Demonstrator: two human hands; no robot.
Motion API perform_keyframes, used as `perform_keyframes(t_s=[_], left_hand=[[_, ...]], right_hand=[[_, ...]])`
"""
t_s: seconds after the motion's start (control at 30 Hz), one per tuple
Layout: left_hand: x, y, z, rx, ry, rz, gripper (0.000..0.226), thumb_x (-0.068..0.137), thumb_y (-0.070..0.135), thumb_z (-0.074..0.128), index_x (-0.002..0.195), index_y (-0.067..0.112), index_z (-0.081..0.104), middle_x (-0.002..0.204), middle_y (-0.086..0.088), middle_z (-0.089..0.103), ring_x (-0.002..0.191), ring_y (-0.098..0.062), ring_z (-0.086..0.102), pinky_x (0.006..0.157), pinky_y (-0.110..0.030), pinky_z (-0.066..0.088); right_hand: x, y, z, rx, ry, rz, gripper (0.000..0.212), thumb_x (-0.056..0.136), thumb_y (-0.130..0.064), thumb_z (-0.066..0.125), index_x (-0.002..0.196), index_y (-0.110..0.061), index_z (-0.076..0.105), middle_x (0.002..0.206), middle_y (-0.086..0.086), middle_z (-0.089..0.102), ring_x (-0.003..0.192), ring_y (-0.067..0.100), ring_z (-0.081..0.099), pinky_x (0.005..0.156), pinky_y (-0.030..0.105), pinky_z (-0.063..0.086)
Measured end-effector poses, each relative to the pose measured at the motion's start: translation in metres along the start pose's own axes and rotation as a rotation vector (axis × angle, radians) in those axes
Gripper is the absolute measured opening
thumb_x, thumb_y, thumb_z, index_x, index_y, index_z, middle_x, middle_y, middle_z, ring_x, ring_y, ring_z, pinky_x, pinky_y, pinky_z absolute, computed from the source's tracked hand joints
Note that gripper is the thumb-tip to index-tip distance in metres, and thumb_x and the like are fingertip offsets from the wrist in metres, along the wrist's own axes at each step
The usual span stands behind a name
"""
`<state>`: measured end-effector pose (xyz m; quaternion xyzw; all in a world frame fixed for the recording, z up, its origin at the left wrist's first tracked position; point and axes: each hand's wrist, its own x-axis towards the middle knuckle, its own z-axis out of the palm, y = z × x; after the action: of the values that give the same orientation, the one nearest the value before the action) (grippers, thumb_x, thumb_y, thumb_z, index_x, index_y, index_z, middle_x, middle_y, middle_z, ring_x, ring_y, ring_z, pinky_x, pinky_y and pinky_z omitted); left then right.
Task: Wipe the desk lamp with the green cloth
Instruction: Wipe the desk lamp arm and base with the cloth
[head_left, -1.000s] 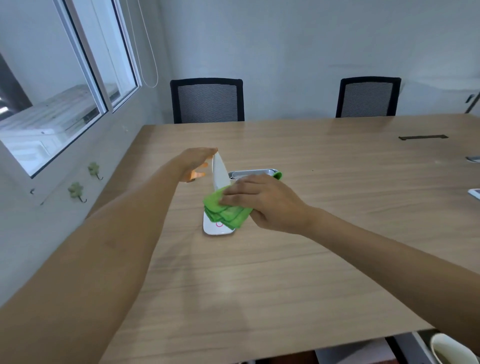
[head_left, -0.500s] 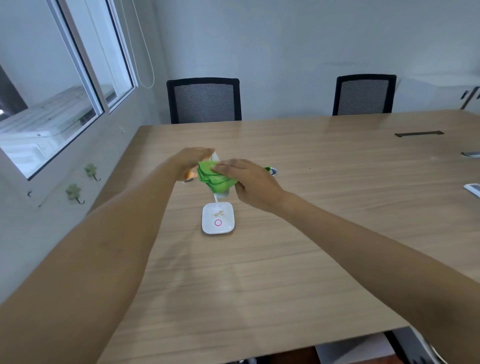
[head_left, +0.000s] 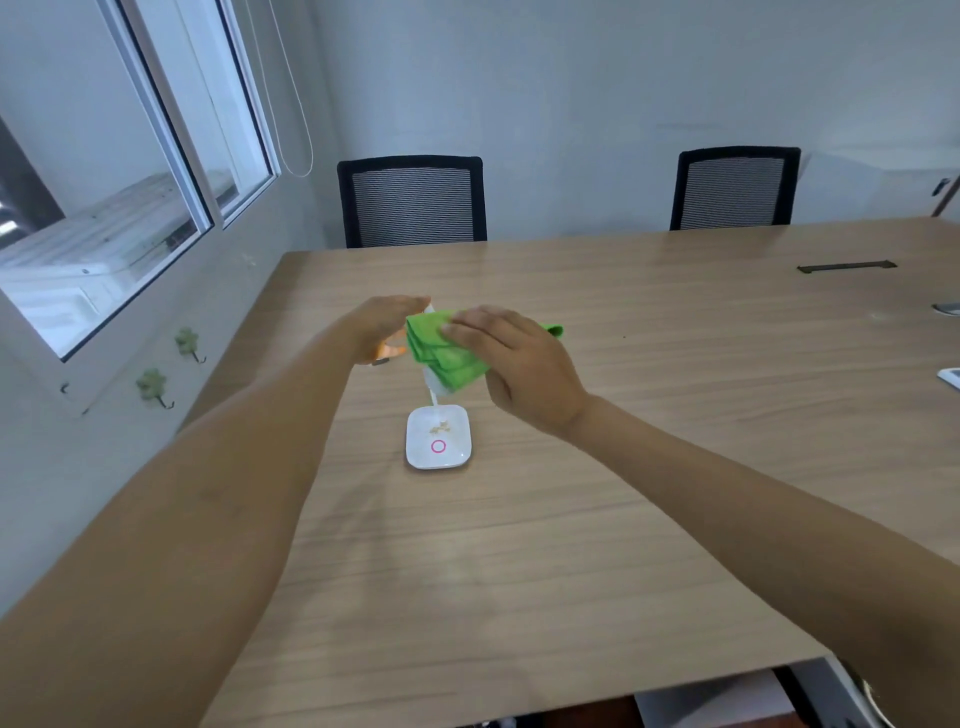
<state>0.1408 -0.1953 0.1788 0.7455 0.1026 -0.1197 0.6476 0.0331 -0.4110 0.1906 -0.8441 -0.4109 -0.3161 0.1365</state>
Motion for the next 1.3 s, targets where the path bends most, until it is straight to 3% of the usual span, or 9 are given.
perform_keyframes(t_s=[0.07, 0.27, 0.43, 0.57, 0.73, 0.87, 1.1, 1.2, 1.3], left_hand=[[-0.005, 0.002, 0.004, -0.010, -0.007, 0.001, 0.036, 0.070, 0.036, 0.071, 0.103, 0.020, 0.067, 0.118, -0.004, 0.059, 0.112, -0.023, 0.053, 0.097, -0.041, 0.043], [-0.006, 0.003, 0.007, 0.017, 0.068, -0.019, 0.050, 0.080, 0.040, 0.067, 0.125, 0.019, 0.059, 0.135, 0.004, 0.056, 0.125, -0.020, 0.052, 0.108, -0.040, 0.041], [-0.009, 0.004, 0.007, 0.020, 0.051, -0.035, 0.033, 0.079, 0.039, 0.067, 0.108, 0.024, 0.062, 0.132, 0.002, 0.058, 0.129, -0.021, 0.050, 0.097, -0.036, 0.042], [-0.004, 0.004, 0.004, 0.037, 0.059, -0.030, 0.046, 0.082, 0.039, 0.066, 0.123, 0.019, 0.059, 0.135, 0.004, 0.056, 0.125, -0.019, 0.051, 0.111, -0.045, 0.039], [0.000, 0.002, 0.002, 0.046, 0.056, -0.023, 0.042, 0.076, 0.043, 0.069, 0.112, 0.021, 0.065, 0.130, 0.001, 0.060, 0.123, -0.021, 0.054, 0.107, -0.048, 0.042], [-0.002, 0.003, 0.002, 0.063, 0.036, -0.012, 0.048, 0.081, 0.039, 0.065, 0.125, 0.021, 0.059, 0.137, 0.005, 0.054, 0.128, -0.021, 0.048, 0.111, -0.046, 0.036], [-0.004, 0.005, -0.002, 0.080, 0.013, -0.015, 0.047, 0.083, 0.037, 0.065, 0.126, 0.019, 0.057, 0.137, 0.002, 0.054, 0.127, -0.021, 0.049, 0.113, -0.046, 0.037], [-0.005, 0.005, 0.000, 0.068, 0.009, -0.003, 0.047, 0.083, 0.039, 0.064, 0.125, 0.020, 0.057, 0.136, 0.003, 0.055, 0.127, -0.021, 0.049, 0.113, -0.045, 0.036], [-0.005, -0.003, -0.001, 0.046, 0.006, 0.008, 0.046, 0.087, 0.048, 0.056, 0.126, 0.023, 0.057, 0.134, 0.004, 0.055, 0.122, -0.019, 0.050, 0.112, -0.042, 0.037]], right_hand=[[0.009, 0.002, 0.006, 0.015, -0.049, 0.031, 0.056, 0.065, 0.001, 0.036, 0.112, -0.004, 0.067, 0.114, 0.013, 0.070, 0.107, 0.026, 0.057, 0.084, 0.039, 0.057], [-0.014, -0.008, 0.014, -0.039, -0.109, -0.149, 0.052, 0.074, 0.004, 0.033, 0.105, -0.011, 0.071, 0.110, 0.008, 0.073, 0.104, 0.029, 0.068, 0.087, 0.037, 0.056], [-0.043, -0.016, 0.011, -0.095, 0.020, -0.378, 0.050, 0.097, -0.006, 0.025, 0.099, -0.017, 0.074, 0.109, 0.003, 0.075, 0.107, 0.024, 0.068, 0.093, 0.036, 0.054], [-0.026, -0.004, 0.005, -0.095, 0.127, -0.228, 0.048, 0.087, 0.005, 0.032, 0.105, -0.013, 0.072, 0.112, 0.007, 0.073, 0.110, 0.026, 0.063, 0.092, 0.035, 0.051], [0.001, 0.008, 0.011, -0.039, -0.039, -0.028, 0.053, 0.070, 0.005, 0.037, 0.111, -0.008, 0.068, 0.115, 0.012, 0.070, 0.109, 0.031, 0.065, 0.089, 0.039, 0.056], [-0.017, -0.001, 0.019, -0.016, -0.130, -0.068, 0.057, 0.072, 0.005, 0.038, 0.121, -0.010, 0.063, 0.121, 0.009, 0.068, 0.111, 0.027, 0.065, 0.092, 0.035, 0.053], [-0.072, -0.004, 0.016, -0.005, 0.000, -0.262, 0.046, 0.091, 0.005, 0.029, 0.121, -0.012, 0.059, 0.121, 0.006, 0.069, 0.113, 0.023, 0.064, 0.095, 0.032, 0.054], [-0.087, 0.004, 0.028, -0.002, -0.046, -0.183, 0.042, 0.095, -0.001, 0.021, 0.122, -0.012, 0.053, 0.117, 0.008, 0.071, 0.108, 0.024, 0.067, 0.090, 0.032, 0.057], [-0.096, 0.013, 0.051, 0.002, -0.211, -0.072, 0.040, 0.087, 0.000, 0.032, 0.121, -0.014, 0.049, 0.116, 0.007, 0.071, 0.105, 0.023, 0.068, 0.086, 0.029, 0.057]])
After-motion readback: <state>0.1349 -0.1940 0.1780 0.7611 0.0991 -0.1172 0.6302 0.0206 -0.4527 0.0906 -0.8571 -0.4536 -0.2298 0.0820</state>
